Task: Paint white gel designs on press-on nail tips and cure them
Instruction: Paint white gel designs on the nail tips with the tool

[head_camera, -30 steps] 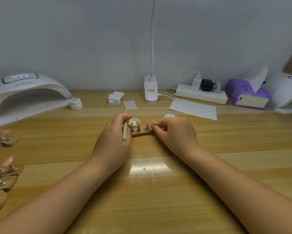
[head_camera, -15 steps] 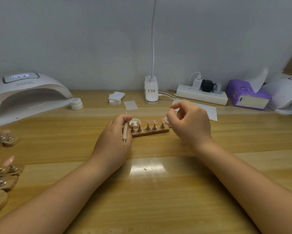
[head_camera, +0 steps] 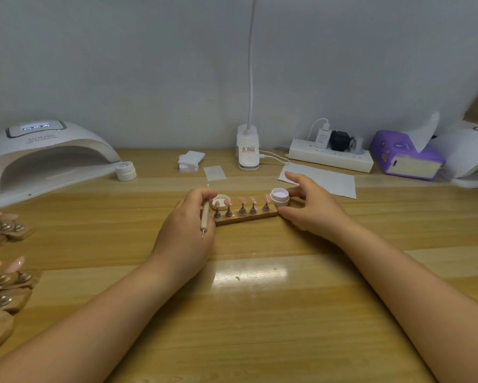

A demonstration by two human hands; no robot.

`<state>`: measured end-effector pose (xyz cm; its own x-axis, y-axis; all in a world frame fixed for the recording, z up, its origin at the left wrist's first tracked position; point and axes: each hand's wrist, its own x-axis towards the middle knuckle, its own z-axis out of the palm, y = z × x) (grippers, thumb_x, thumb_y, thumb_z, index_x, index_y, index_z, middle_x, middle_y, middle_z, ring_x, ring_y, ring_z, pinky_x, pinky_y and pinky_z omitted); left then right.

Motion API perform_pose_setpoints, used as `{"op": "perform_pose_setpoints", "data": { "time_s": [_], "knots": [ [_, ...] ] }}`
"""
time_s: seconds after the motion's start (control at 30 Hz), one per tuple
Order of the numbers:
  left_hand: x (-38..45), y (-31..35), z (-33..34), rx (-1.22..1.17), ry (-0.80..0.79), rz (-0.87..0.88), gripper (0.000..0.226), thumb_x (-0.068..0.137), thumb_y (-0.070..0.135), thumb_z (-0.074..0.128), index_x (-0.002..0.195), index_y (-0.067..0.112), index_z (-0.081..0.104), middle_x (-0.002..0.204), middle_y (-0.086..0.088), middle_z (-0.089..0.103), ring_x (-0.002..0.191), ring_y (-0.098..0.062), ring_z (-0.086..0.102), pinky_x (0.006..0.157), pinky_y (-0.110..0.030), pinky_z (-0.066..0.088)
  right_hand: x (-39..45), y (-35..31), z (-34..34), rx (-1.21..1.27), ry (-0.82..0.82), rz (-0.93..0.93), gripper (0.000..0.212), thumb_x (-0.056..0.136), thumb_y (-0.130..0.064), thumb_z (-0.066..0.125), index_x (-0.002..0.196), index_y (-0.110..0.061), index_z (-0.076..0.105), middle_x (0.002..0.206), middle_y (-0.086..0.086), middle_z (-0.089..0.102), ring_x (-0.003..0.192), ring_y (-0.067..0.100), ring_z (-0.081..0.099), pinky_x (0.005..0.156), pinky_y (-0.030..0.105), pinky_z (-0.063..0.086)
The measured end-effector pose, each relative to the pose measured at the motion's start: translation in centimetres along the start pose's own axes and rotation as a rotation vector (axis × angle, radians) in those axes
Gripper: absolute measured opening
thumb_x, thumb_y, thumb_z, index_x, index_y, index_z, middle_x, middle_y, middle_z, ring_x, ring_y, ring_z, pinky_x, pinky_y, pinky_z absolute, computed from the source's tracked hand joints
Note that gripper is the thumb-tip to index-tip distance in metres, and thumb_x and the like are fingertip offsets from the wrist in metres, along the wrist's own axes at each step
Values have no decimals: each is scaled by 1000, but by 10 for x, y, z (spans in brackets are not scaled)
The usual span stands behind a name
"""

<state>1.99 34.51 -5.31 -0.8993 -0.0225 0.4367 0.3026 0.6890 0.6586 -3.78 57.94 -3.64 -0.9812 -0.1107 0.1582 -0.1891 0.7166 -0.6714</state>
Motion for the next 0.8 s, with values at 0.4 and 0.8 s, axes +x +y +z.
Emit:
{"op": "perform_pose_setpoints", "data": {
  "time_s": [0.4, 0.8],
  "knots": [
    [0, 4, -2, -35, -69, 20, 40, 94, 6, 51, 130, 21, 48, 122, 1, 59, 109, -10, 55, 78, -9, 36, -3, 3, -2, 21, 100, 2, 77, 78, -33, 78, 142, -25, 37, 106, -13, 62, 102, 7, 51, 93, 29, 42],
    [-4, 61, -38, -499, 201, 215, 14, 96, 28, 50, 100, 24, 63, 79, 5, 67, 76, -5, 65, 68, -14, 50, -23, -41, -6, -20, 351, -381, 72, 72, -21, 83, 133, -17, 43, 103, -8, 59, 98, 12, 58, 89, 32, 52]
  ]
}}
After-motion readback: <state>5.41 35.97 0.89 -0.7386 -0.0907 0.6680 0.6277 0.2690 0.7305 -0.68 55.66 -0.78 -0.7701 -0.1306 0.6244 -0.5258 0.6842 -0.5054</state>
